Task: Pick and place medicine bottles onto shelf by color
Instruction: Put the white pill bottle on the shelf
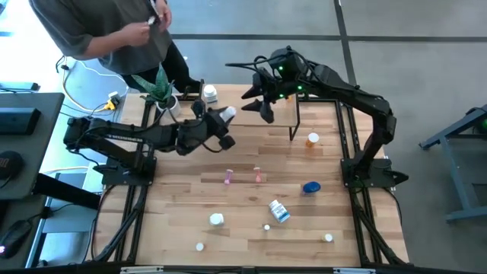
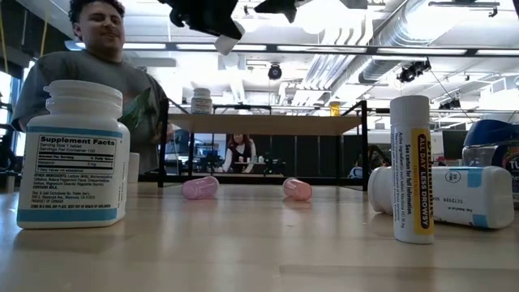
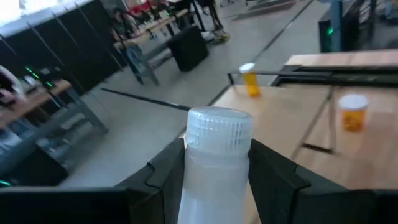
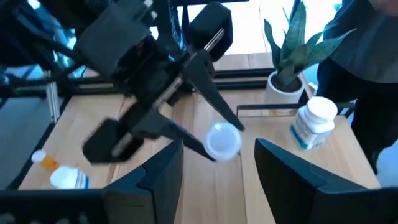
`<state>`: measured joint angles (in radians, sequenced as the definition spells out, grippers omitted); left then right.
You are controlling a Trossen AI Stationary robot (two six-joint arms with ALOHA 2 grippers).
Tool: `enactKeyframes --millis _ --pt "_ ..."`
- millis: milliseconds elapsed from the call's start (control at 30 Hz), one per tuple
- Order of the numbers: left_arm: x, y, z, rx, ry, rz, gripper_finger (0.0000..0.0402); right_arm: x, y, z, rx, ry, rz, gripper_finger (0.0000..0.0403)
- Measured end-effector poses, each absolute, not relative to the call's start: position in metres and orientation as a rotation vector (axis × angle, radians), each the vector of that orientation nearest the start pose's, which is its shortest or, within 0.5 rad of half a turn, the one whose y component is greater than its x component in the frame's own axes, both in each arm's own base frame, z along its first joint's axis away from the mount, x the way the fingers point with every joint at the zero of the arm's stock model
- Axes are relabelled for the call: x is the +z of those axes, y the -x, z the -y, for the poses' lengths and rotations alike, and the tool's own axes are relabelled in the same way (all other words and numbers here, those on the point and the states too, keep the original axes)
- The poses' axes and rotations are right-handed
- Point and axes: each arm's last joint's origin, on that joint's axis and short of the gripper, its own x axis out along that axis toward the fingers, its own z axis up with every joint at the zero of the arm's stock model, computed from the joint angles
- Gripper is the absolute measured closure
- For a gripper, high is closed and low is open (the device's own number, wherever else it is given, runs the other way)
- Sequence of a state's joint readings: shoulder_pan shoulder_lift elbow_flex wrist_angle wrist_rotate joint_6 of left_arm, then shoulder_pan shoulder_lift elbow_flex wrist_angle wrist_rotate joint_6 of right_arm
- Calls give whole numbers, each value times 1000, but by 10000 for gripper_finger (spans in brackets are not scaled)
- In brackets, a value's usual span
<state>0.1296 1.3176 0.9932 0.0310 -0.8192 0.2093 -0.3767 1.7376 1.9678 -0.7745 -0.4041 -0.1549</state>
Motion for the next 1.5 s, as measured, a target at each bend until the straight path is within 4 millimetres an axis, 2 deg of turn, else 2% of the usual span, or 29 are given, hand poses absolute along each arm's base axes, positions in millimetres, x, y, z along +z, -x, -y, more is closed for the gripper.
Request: enactKeyframes --millis 200,367,767,1100,1300,1500 --pt "315 -282 -69 946 -439 -446 264 412 -365 132 35 -139 -526 214" --pt "315 -281 -71 954 -489 -478 264 404 -372 136 -73 -119 -555 214" --pt "316 -281 -71 962 -457 -459 264 405 -379 133 -91 -129 -515 214" --pt "317 -282 -71 964 -448 -434 264 391 -394 134 -109 -155 -522 214" --pt "319 -283 -71 960 -441 -412 264 393 -395 130 -121 -143 -511 215" --pt "319 -283 -70 954 -442 -414 264 393 -396 130 -118 -159 -504 250"
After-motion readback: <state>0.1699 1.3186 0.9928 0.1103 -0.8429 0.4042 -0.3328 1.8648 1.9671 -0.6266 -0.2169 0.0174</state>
